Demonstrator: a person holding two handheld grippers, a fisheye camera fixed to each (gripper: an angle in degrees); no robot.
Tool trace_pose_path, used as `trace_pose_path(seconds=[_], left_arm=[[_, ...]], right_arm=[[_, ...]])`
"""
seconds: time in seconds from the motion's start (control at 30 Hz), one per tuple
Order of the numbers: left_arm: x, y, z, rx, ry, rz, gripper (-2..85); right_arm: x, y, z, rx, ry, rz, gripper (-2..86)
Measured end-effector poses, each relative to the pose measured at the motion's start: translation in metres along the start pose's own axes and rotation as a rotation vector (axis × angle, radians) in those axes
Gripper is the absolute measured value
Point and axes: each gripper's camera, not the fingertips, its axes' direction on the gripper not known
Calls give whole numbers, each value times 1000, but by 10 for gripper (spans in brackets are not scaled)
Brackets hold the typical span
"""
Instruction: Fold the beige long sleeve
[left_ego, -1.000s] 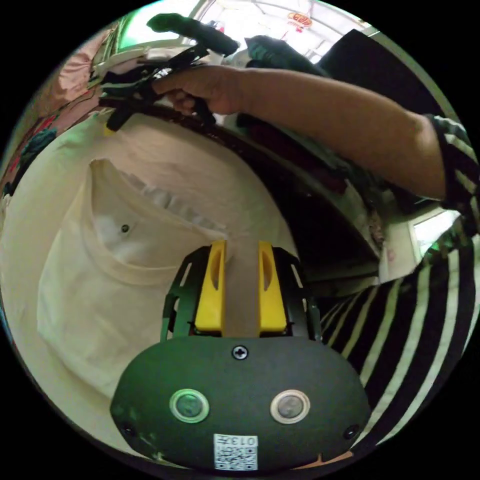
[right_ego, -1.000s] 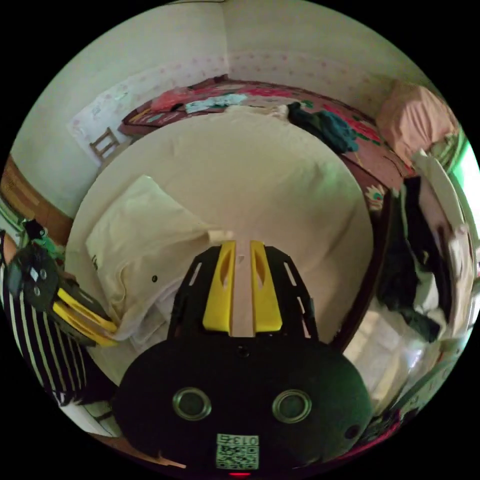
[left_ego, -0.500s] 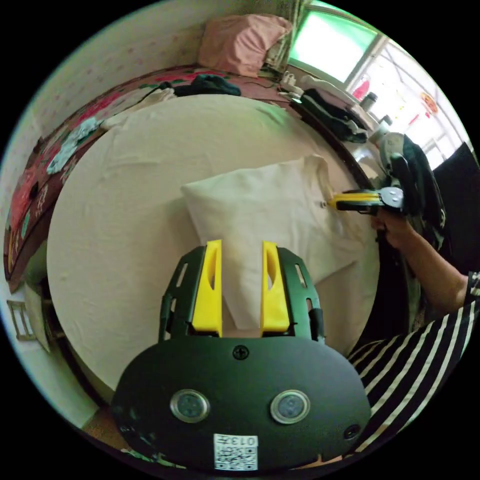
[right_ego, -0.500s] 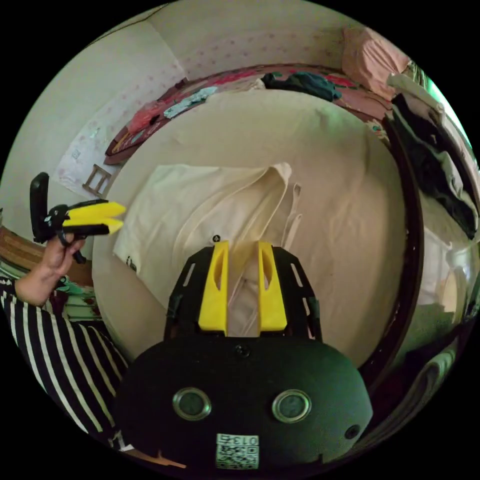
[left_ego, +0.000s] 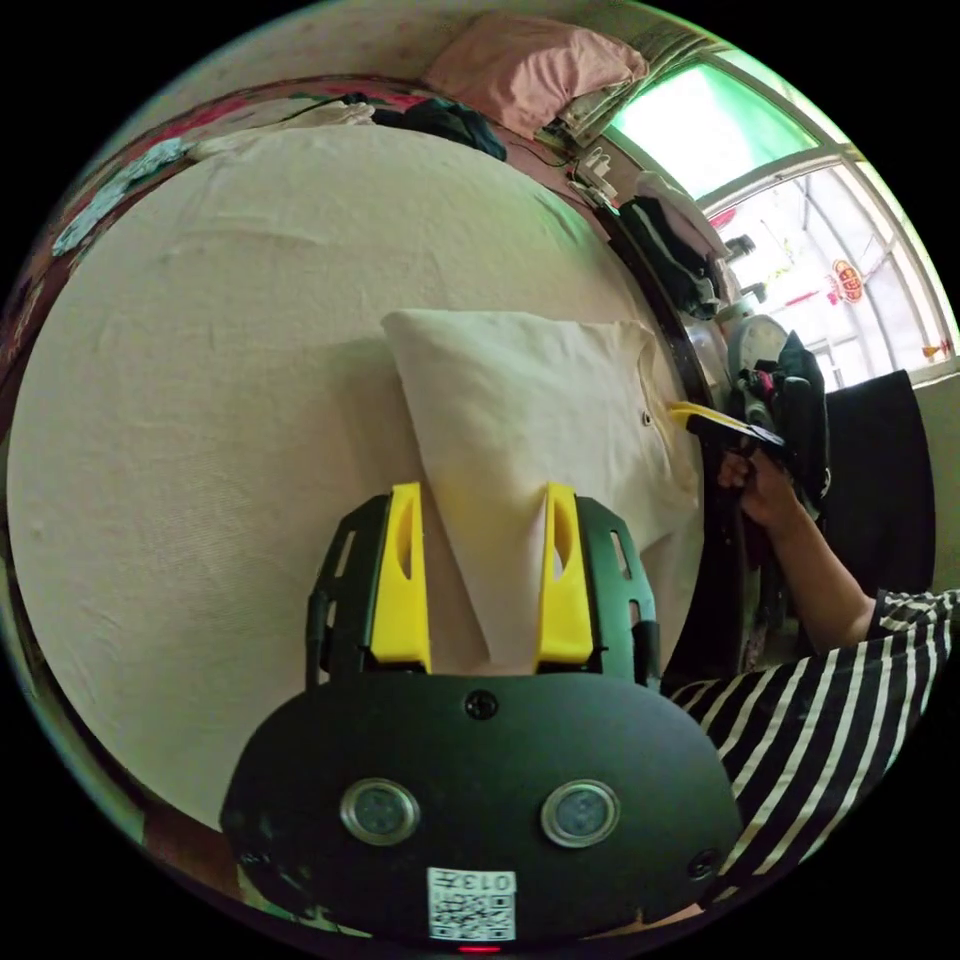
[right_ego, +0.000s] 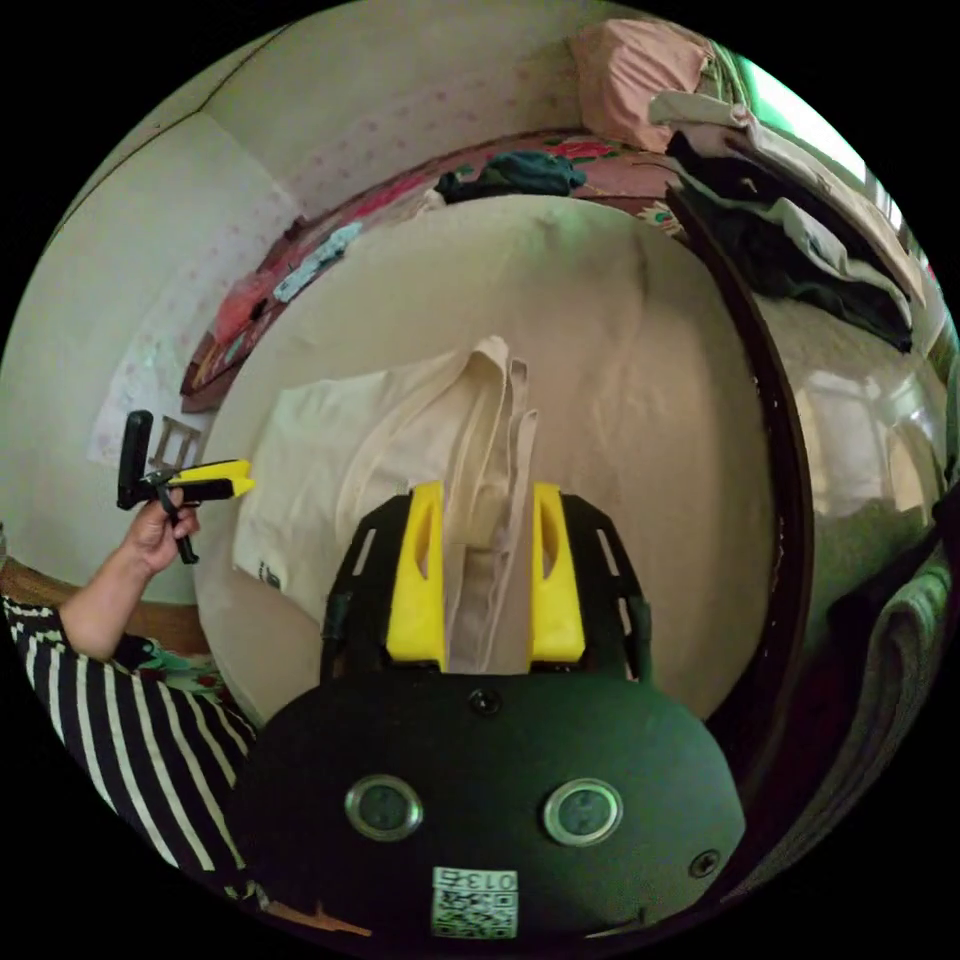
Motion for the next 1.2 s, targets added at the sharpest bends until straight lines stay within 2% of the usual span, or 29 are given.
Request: trace_pose_path(seconds=[0.1, 0.57, 0.8, 1.2], left_arm=[[1, -7, 8, -47, 77, -8, 177], [51, -22, -20, -36, -148, 99, 140], [37, -31, -34, -55, -51, 45, 137], [45, -28, -57, -31, -77, 64, 142]], right_arm=[[3, 3, 15, -29, -18, 12, 140], [-16, 11, 34, -35, 75, -64, 125], [3, 21, 30, -2, 94, 23, 139], [-8, 31, 24, -16, 89, 14, 111]])
